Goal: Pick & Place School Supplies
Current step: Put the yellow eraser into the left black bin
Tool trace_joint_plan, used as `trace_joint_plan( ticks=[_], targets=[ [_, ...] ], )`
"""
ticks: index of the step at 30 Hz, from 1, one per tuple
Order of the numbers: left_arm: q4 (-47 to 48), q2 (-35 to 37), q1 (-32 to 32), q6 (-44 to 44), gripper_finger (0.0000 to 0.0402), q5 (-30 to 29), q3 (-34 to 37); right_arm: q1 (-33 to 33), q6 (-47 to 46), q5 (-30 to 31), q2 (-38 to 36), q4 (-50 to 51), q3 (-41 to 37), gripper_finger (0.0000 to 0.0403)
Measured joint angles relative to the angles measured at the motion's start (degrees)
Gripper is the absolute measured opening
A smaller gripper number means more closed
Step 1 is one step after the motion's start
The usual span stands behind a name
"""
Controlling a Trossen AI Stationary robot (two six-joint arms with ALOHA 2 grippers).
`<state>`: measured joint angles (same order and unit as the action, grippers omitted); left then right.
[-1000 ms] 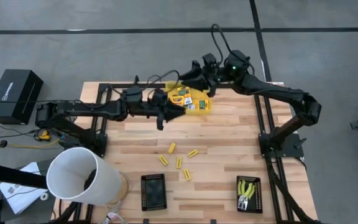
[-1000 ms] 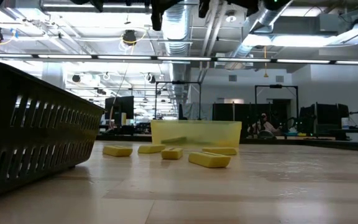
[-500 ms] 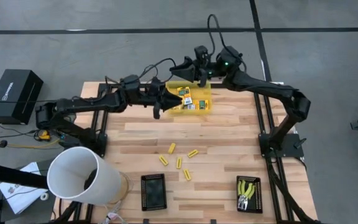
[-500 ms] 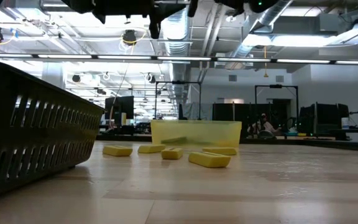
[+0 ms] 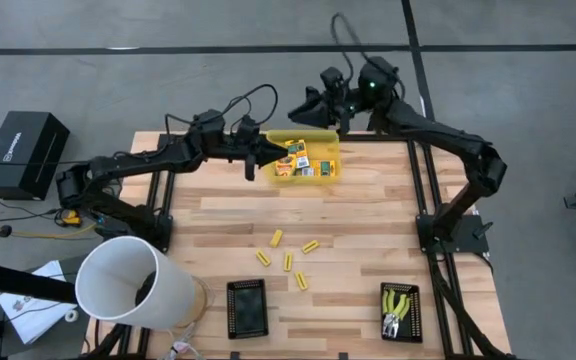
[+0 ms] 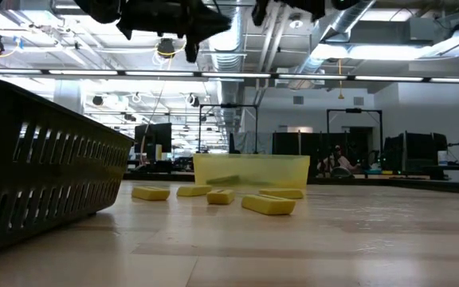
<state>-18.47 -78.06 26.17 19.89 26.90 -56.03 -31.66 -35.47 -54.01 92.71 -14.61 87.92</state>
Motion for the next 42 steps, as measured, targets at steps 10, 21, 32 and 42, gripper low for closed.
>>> trace_joint_plan(
  ticks=[10,21,32,42],
  targets=[
    [13.2,0.0,1.0,-1.8,0.0052,0.0,0.0,-3.2,34.4,1.2,-4.7,49.5,0.0,0.0093],
    [13.6,0.0,0.9,-1.4,0.0076,-4.4,2.6,-3.6,51.4,6.6,-4.5,70.5,-10.8,0.0093],
    [6.6,0.0,-1.2,0.6,0.0076,-4.6,8.9,7.3,33.6,5.9,-7.2,49.5,-24.6,0.0093],
    [6.6,0.0,-0.3,-1.9,0.0076,-4.5,9.0,22.7,4.2,36.0,-7.4,20.0,-35.3,0.0093]
  ],
)
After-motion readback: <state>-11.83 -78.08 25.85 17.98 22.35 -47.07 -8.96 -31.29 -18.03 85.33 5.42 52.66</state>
